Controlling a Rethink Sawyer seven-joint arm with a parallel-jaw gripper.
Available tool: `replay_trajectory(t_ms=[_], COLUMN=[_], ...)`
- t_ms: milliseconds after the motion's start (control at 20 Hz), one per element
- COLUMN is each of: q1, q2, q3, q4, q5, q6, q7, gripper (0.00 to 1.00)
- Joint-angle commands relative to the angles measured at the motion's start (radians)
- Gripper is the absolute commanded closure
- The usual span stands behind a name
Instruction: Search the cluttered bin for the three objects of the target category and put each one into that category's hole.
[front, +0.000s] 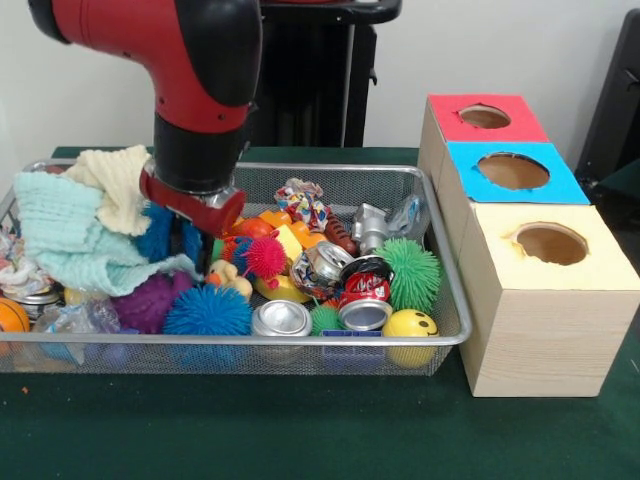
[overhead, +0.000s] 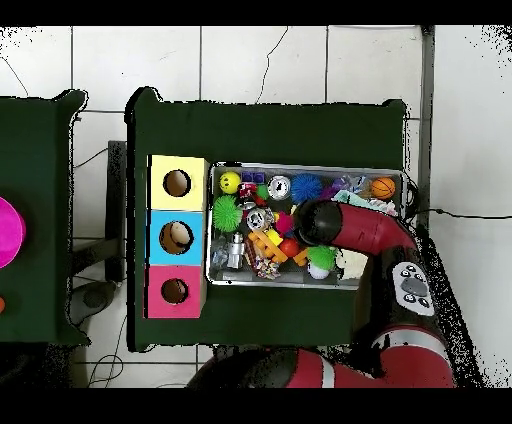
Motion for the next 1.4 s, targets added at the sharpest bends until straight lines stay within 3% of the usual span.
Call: replay_trajectory(t_ms=[50, 500, 850, 1150, 1400], q1=[-0.019, 0.016, 0.045, 0.104, 0.100], q2=[-0.080, -0.007, 0.025, 0.077, 0.103], q3=[0.097, 0.108, 0.107, 0.081, 0.079], q4=[0.073, 0.070, 0.053, 0.025, -0.002], q5=[0.021, 0.022, 0.043, 0.066, 0.073], q6=[0.168, 0.061, 0.038, -0.013, -0.011], q7=[-0.036, 0.065, 0.111, 0.182, 0.154], gripper=[0.00, 0.00, 0.00, 0.00, 0.00])
